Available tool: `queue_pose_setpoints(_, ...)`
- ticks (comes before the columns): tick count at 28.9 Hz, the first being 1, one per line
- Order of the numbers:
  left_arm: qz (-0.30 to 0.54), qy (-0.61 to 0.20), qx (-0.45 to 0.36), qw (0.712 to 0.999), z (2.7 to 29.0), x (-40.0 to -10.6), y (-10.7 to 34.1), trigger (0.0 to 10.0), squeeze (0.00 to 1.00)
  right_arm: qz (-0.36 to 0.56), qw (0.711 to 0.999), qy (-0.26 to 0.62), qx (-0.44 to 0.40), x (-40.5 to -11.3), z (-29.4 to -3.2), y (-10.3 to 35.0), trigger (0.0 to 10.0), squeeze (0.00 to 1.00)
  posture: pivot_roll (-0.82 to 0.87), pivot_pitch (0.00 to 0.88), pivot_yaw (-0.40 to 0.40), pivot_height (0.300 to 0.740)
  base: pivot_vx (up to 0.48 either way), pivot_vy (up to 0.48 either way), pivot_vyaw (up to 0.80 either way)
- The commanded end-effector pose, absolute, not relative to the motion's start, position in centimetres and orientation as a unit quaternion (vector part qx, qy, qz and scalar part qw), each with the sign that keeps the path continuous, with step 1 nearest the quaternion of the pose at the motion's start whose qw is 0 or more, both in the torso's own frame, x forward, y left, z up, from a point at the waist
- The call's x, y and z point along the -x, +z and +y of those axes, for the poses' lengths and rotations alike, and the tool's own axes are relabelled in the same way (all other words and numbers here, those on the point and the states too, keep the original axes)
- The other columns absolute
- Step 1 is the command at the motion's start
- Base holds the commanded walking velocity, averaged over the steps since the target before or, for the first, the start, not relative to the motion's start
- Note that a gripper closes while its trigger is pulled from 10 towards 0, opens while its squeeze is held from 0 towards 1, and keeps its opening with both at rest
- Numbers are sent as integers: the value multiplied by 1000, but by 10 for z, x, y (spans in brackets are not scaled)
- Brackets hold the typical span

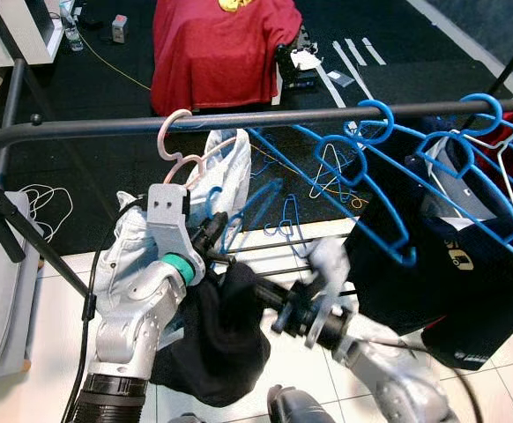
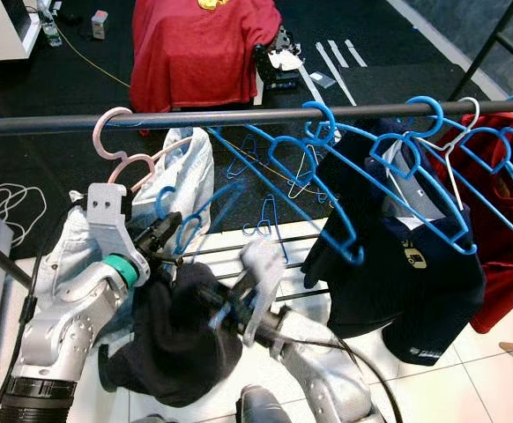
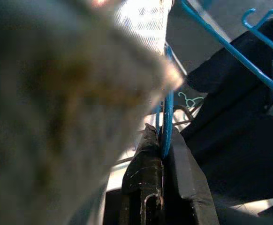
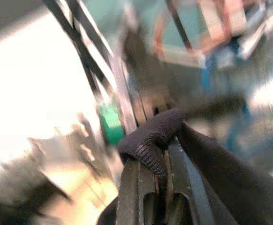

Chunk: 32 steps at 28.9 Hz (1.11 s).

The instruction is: Hang hanger

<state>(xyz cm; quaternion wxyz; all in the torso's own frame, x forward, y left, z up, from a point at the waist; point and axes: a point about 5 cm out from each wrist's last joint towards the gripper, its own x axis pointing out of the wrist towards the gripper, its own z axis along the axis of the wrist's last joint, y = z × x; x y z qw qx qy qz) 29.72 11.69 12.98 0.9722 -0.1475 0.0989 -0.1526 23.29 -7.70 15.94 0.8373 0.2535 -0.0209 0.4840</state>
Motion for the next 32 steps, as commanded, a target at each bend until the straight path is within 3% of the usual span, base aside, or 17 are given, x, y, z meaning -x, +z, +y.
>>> queue_pose_setpoints(1, 113, -145, 139, 973, 118, -298, 125, 10000, 0, -79, 803, 502, -311, -229, -80, 190, 0, 0, -132, 59, 33, 740, 0, 0, 0)
queue_pose_setpoints(8, 111, -144, 132, 974, 110, -299, 127, 10000, 0, -84, 750, 574, -317, -211, -72, 206, 0, 0, -132, 63, 32, 740, 0, 0, 0)
queue_pose_setpoints(11, 104, -138, 173, 970, 108, -303, 134, 10000, 0, -2, 774, 584, -243, -208, -69, 176, 0, 0, -131, 63, 30, 740, 0, 0, 0)
queue_pose_setpoints(13, 79, -138, 238, 958, 111, -308, 150, 10000, 0, 130, 812, 554, -129, -208, -78, 115, 0, 0, -131, 63, 30, 740, 0, 0, 0)
queue_pose_setpoints(16, 62, -139, 273, 950, 113, -310, 159, 10000, 0, 207, 817, 535, -68, -201, -91, 80, 0, 0, -126, 60, 27, 740, 0, 0, 0)
queue_pose_setpoints(22, 55, -138, 279, 949, 119, -310, 164, 10000, 0, 268, 832, 485, -9, -197, -113, 51, 0, 0, -127, 57, 29, 740, 0, 0, 0)
queue_pose_setpoints(24, 53, -149, 252, 955, 119, -308, 164, 10000, 0, 271, 849, 453, 2, -202, -123, 46, 0, 0, -128, 57, 30, 740, 0, 0, 0)
queue_pose_setpoints(26, 26, -188, 128, 973, 119, -297, 164, 10000, 0, 261, 896, 359, 6, -215, -148, 40, 0, 0, -128, 57, 30, 740, 0, 0, 0)
queue_pose_setpoints(27, 26, -188, 128, 973, 119, -297, 164, 10000, 0, 261, 896, 359, 6, -215, -148, 40, 0, 0, -128, 57, 30, 740, 0, 0, 0)
queue_pose_setpoints(29, -34, -245, -5, 969, 118, -283, 173, 10000, 0, 234, 933, 273, -12, -226, -168, 40, 0, 0, -135, 62, 37, 740, 0, 0, 0)
queue_pose_setpoints(32, -55, -268, -42, 961, 116, -277, 178, 10000, 0, 223, 942, 250, -19, -228, -173, 39, 0, 0, -135, 62, 37, 740, 0, 0, 0)
